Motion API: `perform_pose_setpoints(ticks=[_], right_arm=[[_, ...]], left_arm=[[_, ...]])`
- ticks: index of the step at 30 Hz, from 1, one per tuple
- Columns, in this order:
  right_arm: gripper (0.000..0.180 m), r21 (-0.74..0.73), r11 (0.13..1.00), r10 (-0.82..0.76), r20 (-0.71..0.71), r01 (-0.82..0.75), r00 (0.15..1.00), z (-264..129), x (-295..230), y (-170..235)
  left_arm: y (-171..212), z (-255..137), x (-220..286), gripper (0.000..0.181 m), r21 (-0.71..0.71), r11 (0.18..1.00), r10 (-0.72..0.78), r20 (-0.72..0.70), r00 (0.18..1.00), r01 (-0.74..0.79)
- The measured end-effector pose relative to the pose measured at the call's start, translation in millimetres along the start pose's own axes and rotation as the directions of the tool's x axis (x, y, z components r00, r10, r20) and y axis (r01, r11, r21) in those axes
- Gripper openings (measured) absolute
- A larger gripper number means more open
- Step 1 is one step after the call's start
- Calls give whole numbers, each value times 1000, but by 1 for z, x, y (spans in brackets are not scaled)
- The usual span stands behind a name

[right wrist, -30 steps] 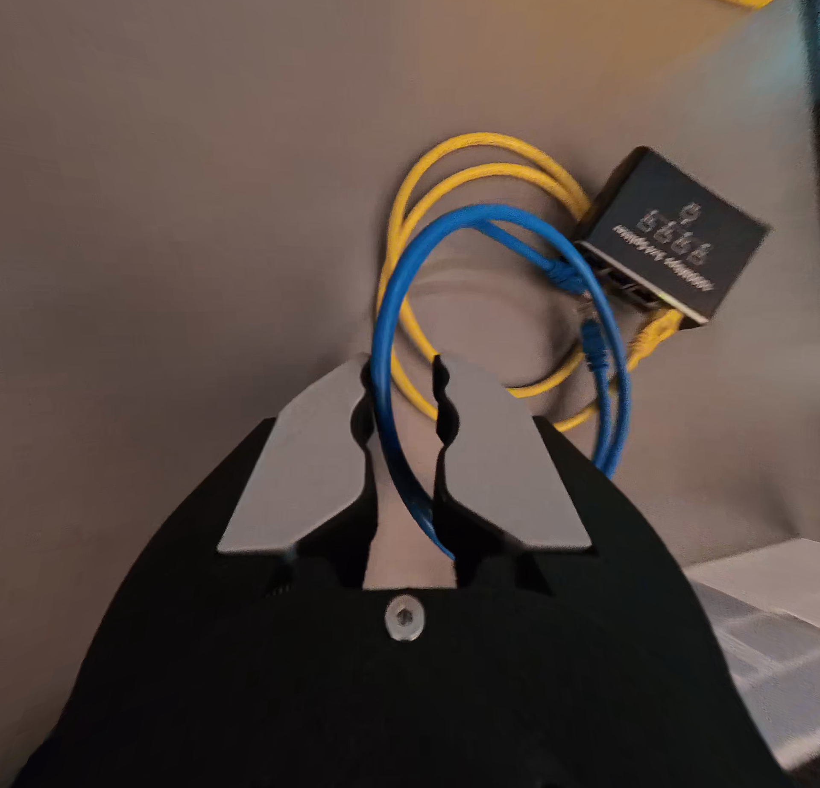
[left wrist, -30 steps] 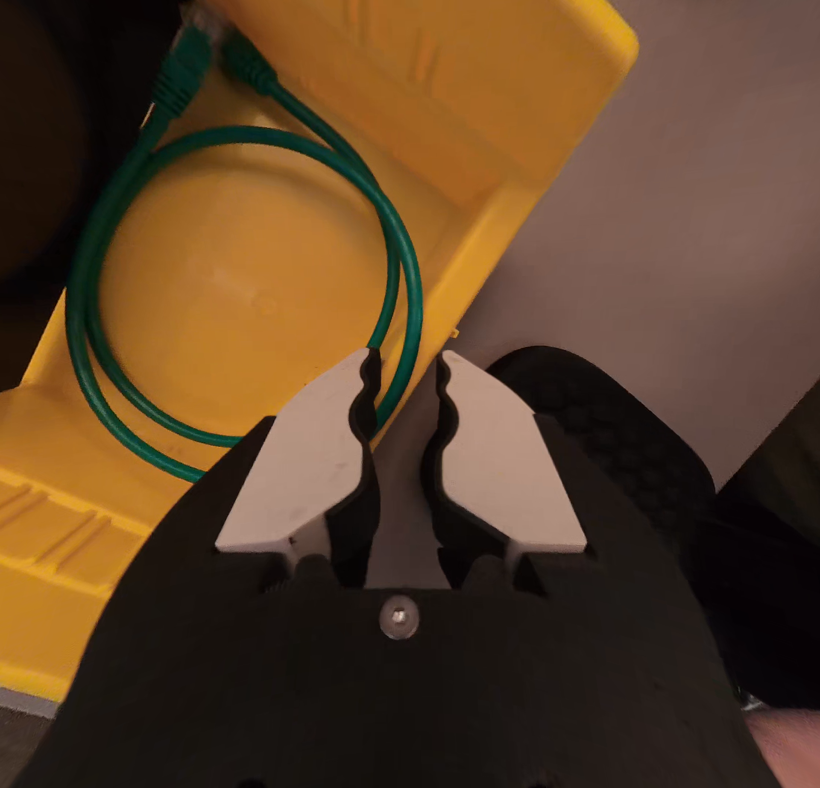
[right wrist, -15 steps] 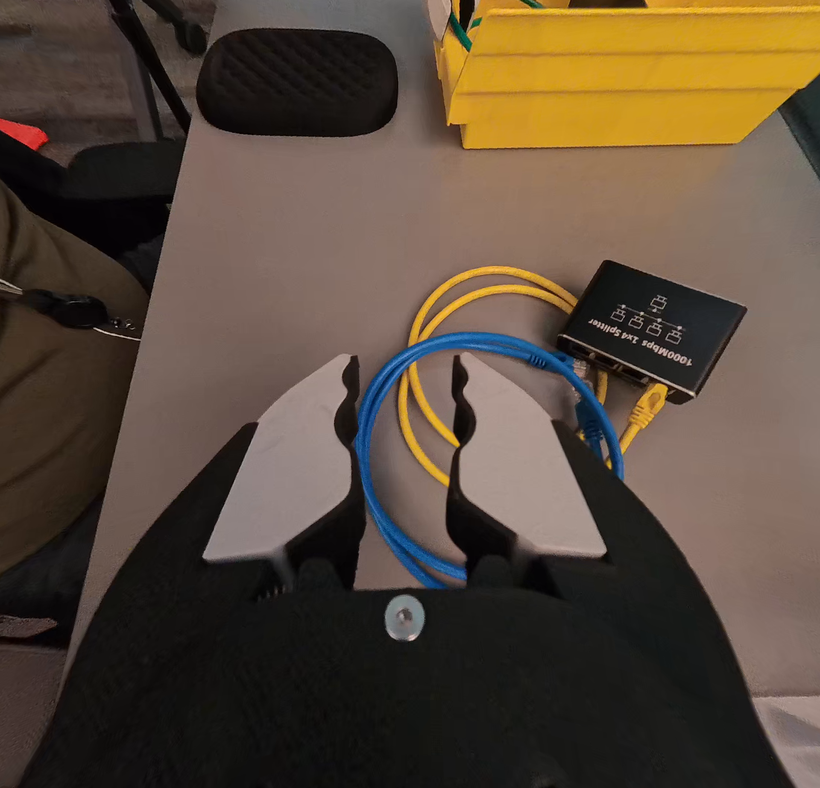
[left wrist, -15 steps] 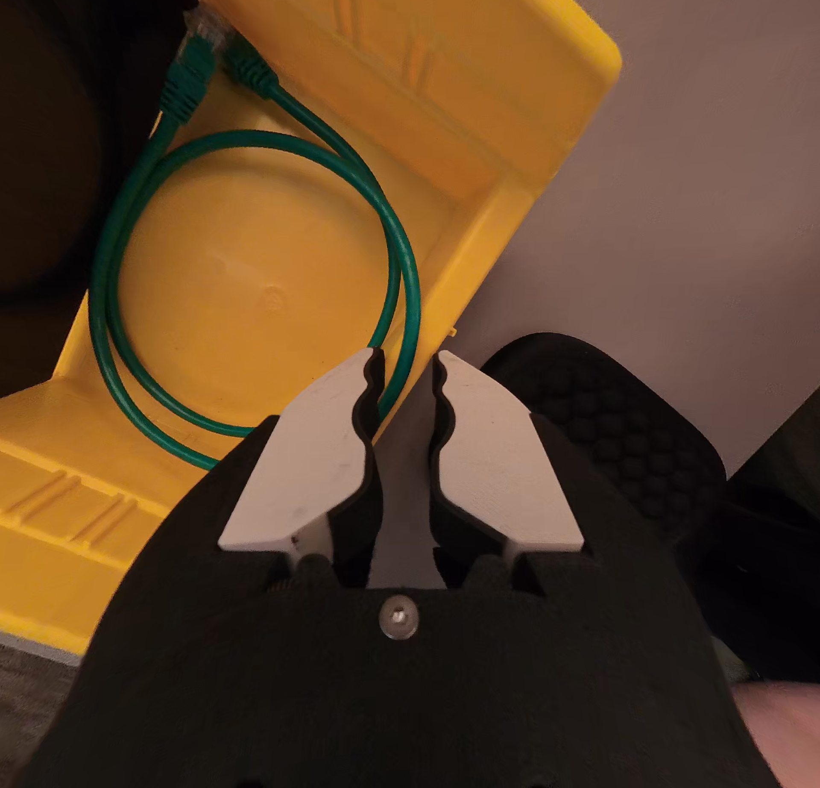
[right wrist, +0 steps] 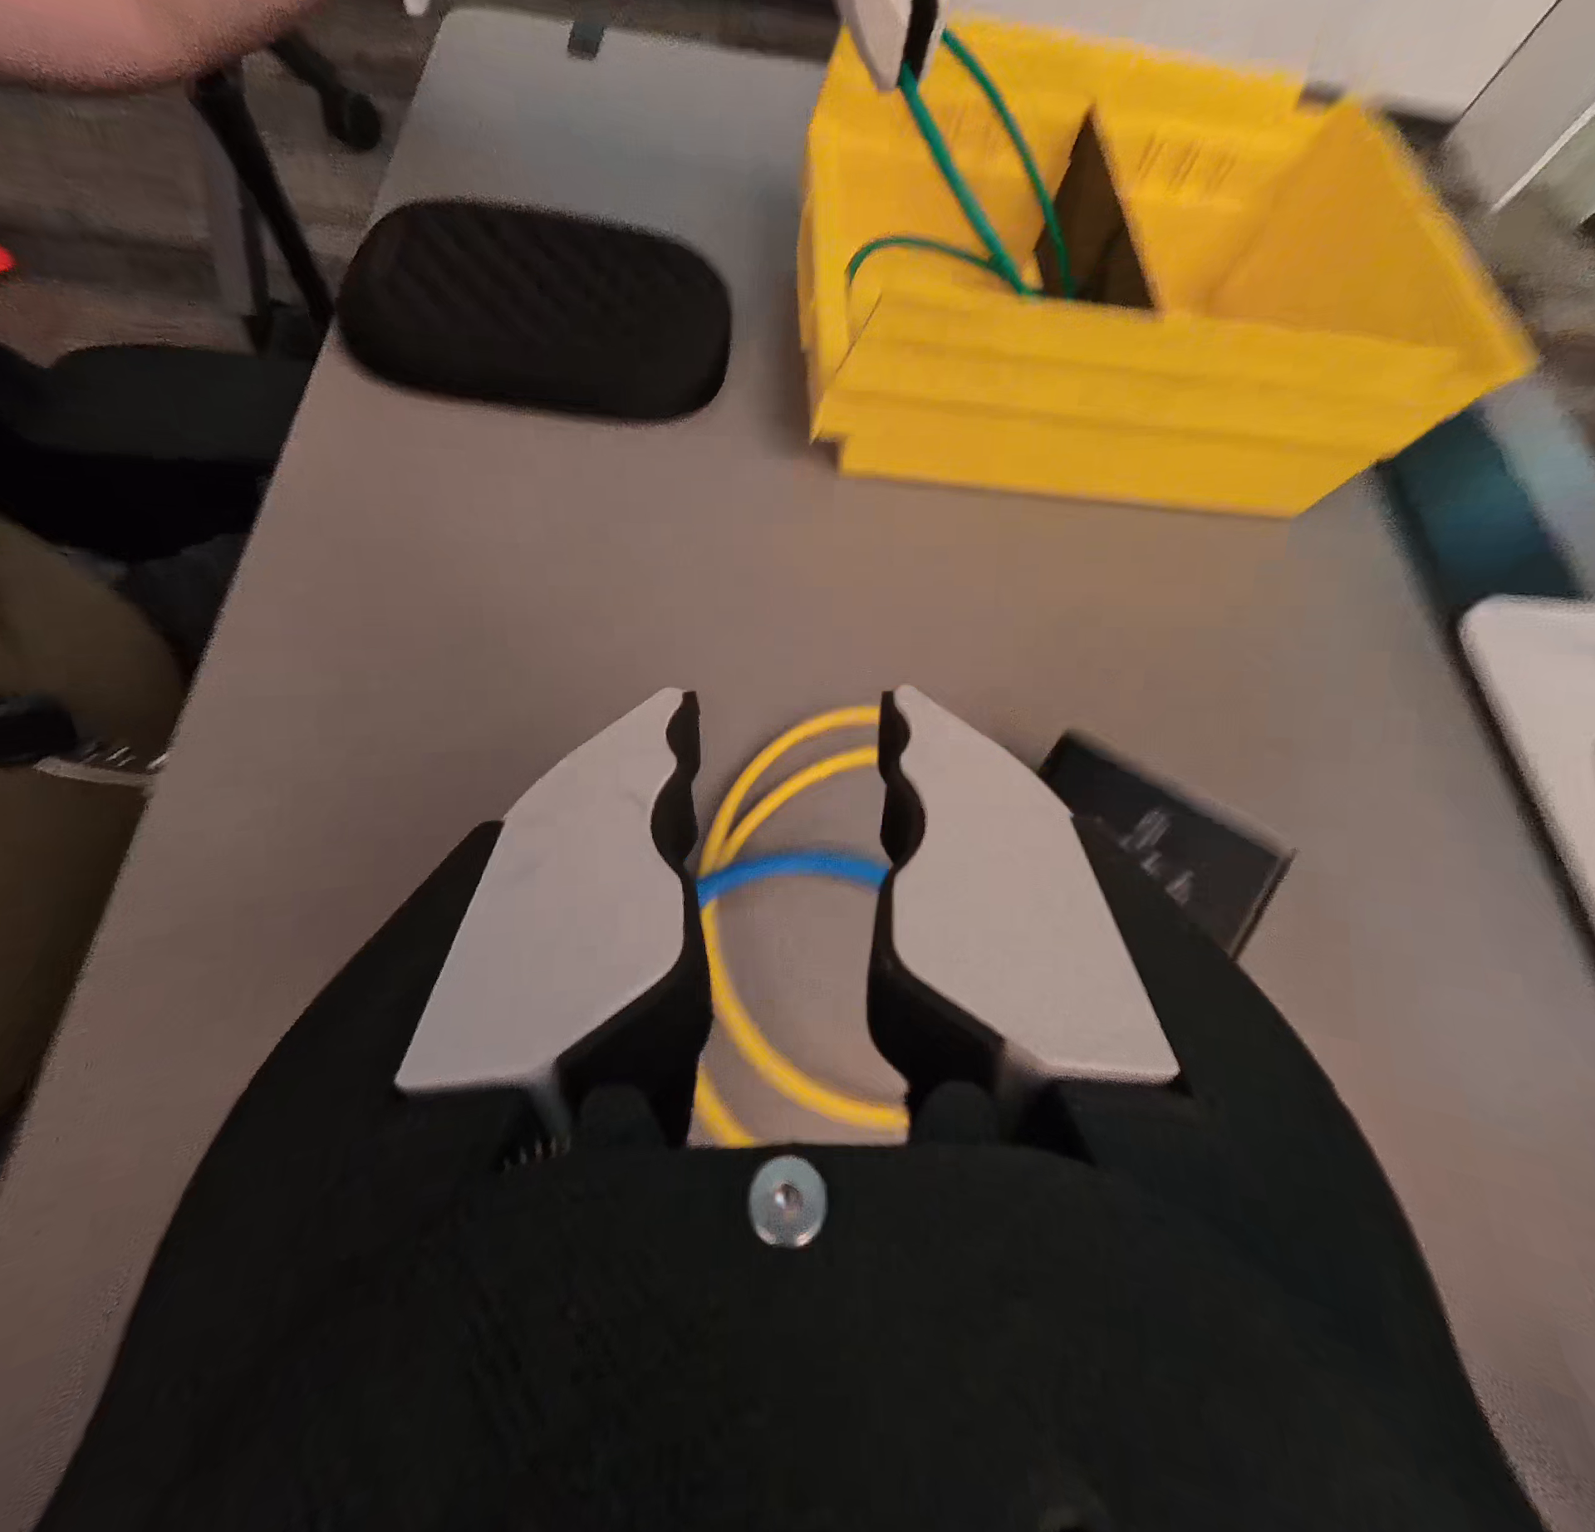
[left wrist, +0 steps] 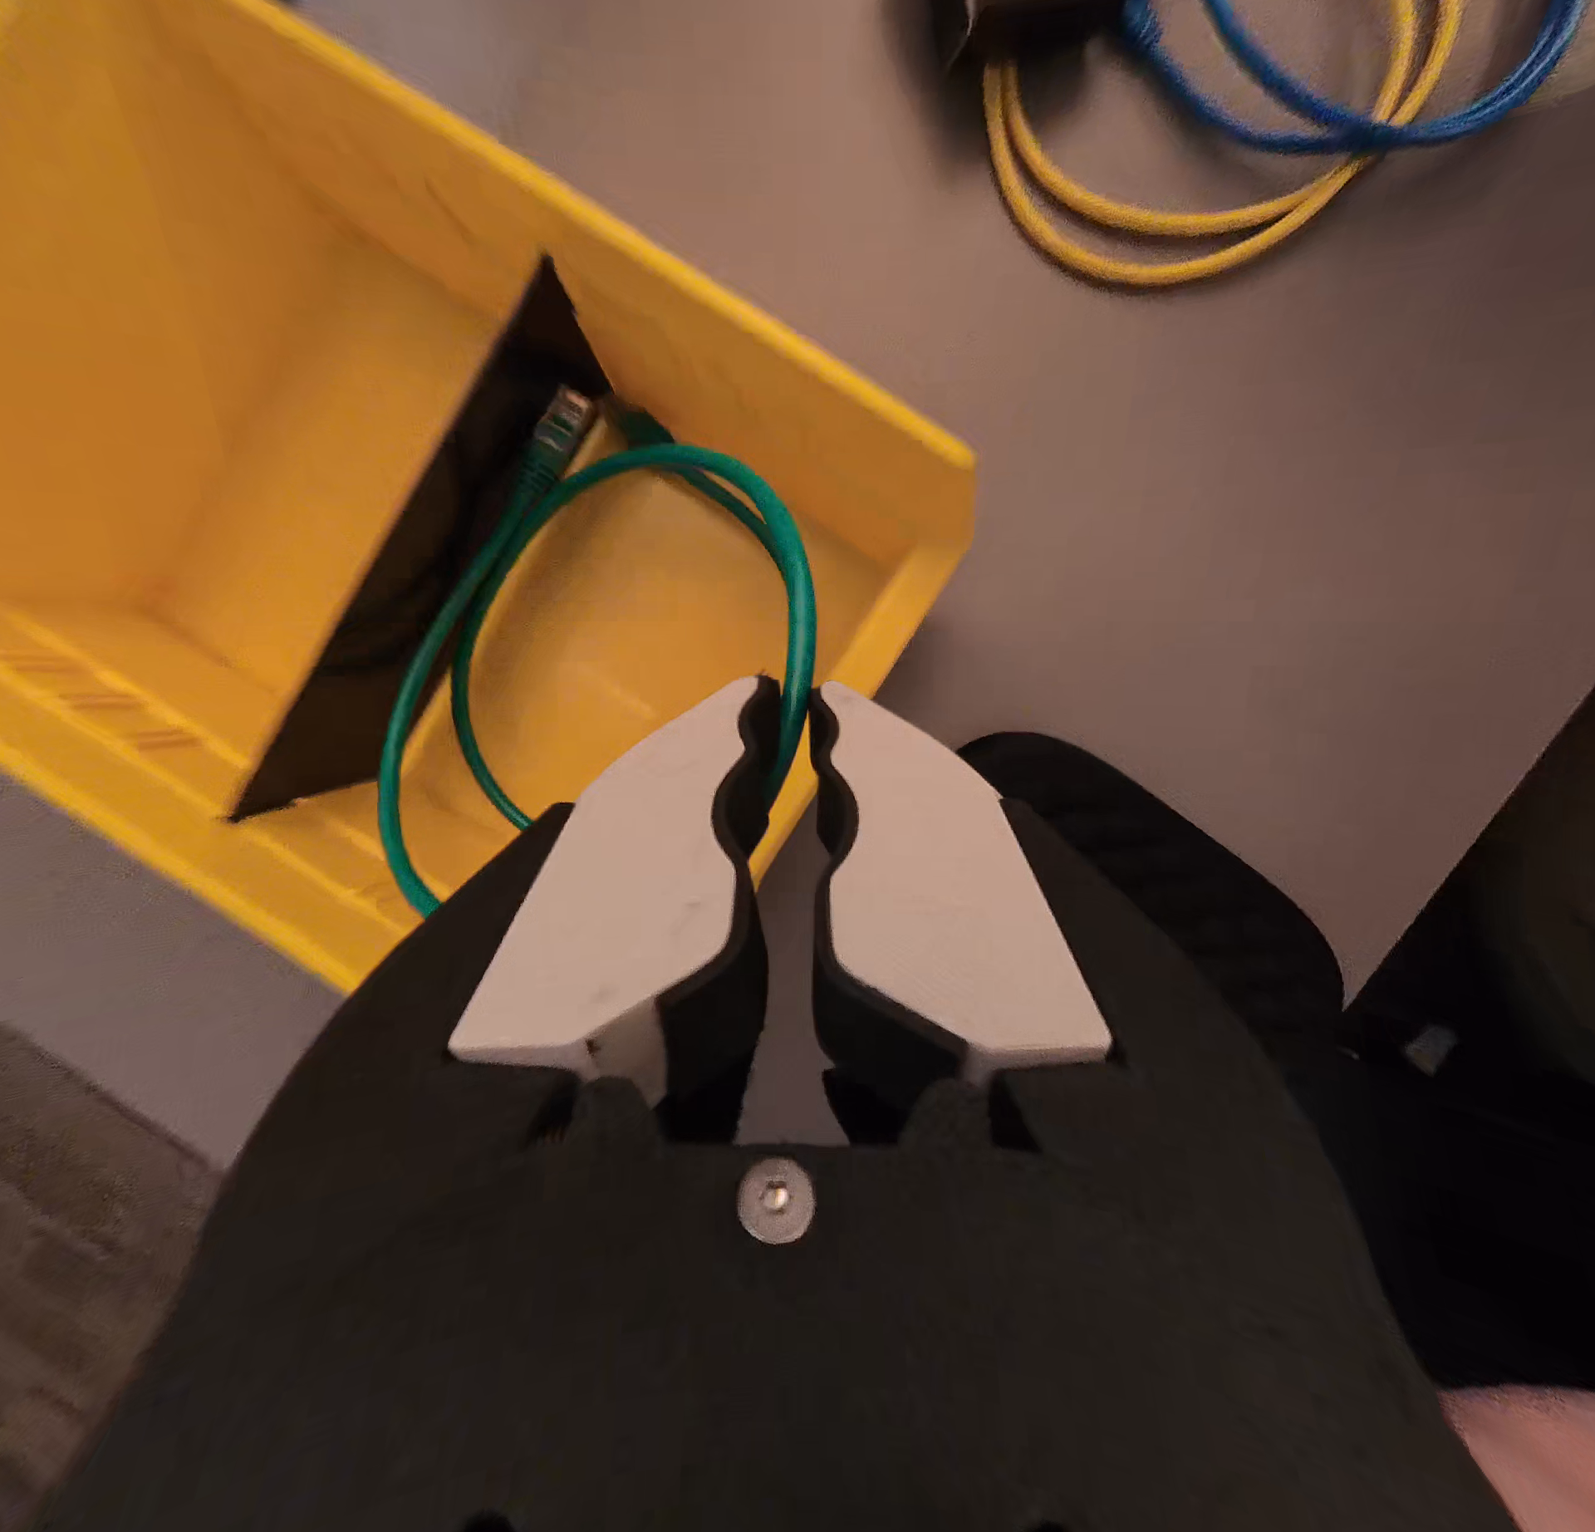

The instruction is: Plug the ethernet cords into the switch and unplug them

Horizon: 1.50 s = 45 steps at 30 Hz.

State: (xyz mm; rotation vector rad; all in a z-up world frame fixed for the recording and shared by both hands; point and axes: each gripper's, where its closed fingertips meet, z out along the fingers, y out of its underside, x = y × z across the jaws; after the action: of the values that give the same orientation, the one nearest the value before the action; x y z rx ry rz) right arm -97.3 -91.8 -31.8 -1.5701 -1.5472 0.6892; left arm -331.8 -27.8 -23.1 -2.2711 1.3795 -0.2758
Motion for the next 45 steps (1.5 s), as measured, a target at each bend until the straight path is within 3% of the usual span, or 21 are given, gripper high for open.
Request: perform_pose_setpoints(ticks=[6, 10, 11, 13, 15, 17, 22, 25, 28, 31, 35, 39, 45], right_arm=[[53, 214, 954, -179, -159, 211, 971, 52, 32, -123], [54, 235, 919, -260, -246, 318, 934, 88, 48, -182], [46, 225, 915, -281, -238, 334, 930, 95, 50, -190], [8, 209, 907, -324, -208, 365, 923, 104, 50, -199], [7, 243, 896, -323, -218, 372, 921, 102, 56, -212], [7, 300, 876, -318, -233, 379, 919, 92, 59, -228], [6, 296, 831, -362, -352, 470, 863, 45, 76, -268], [6, 316, 799, -366, -419, 512, 831, -11, 79, -299], [6, 306, 784, -371, -465, 539, 804, -69, 78, -314], [6, 264, 797, -389, -465, 544, 795, -111, 72, -305], [5, 165, 855, -391, -419, 492, 820, -136, 68, -255], [6, 104, 895, -390, -287, 433, 875, -129, 44, -186], [5, -131, 888, -456, -134, 440, 880, -90, -5, -53]], left_arm=[[-52, -52, 16, 5, -2, 987, 160, 80, 984, -161], [-76, -76, 28, 5, 2, 971, 238, 125, 963, -240], [-80, -81, 30, 5, 8, 968, 248, 135, 959, -252], [-84, -90, 32, 6, 9, 967, 252, 150, 956, -256], [-89, -102, 26, 6, 49, 966, 237, 210, 949, -252], [-100, -122, 19, 8, 163, 961, 175, 266, 948, -223], [-114, -197, 3, 56, 526, 840, -71, 344, 936, -130], [-97, -217, -5, 65, 595, 798, -162, 361, 919, -93], [-83, -212, 1, 68, 629, 776, -179, 294, 939, -49], [-75, -196, 13, 66, 667, 745, -166, 196, 966, -7], [-70, -151, 28, 63, 661, 748, -132, 69, 989, 54], [-81, -98, 51, 62, 650, 755, -73, -37, 997, 80], [-115, -26, 92, 60, 619, 780, -2, -149, 989, 95]])
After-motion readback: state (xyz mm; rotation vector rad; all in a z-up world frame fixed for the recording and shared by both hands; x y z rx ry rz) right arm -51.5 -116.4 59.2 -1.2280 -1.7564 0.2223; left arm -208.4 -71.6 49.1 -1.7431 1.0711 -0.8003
